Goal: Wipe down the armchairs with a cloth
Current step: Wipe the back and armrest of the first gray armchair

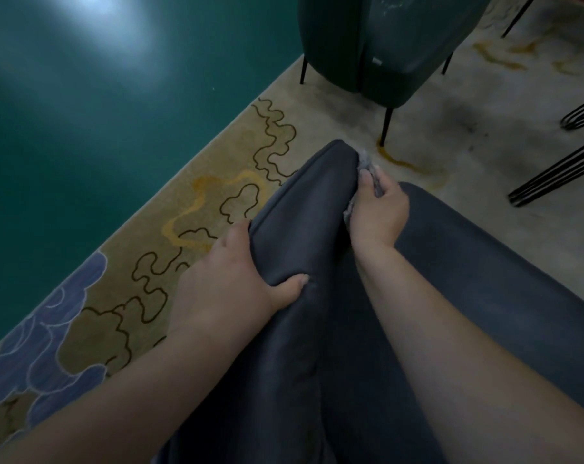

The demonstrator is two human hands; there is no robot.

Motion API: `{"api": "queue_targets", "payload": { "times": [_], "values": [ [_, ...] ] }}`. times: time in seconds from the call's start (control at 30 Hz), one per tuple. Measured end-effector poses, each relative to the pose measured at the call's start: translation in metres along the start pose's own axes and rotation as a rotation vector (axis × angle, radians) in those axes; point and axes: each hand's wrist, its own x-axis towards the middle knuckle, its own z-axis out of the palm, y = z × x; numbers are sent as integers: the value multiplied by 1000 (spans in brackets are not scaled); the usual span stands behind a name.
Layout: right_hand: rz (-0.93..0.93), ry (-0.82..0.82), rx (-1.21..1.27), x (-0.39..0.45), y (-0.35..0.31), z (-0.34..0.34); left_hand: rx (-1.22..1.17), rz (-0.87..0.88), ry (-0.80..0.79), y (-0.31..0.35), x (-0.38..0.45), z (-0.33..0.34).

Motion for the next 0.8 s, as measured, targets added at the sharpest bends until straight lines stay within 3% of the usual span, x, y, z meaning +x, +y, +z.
{"api": "queue_targets", "payload": {
  "times": [0.23, 0.5, 0.8],
  "values": [
    [95, -144, 20, -85, 33, -43, -1, -2, -12, 1, 1, 1],
    [-27, -123, 37, 0, -14, -10, 5, -1, 6, 1, -1, 0],
    [43, -269, -25, -138, 23, -59, -38, 3, 16, -1, 0, 1]
  ]
}}
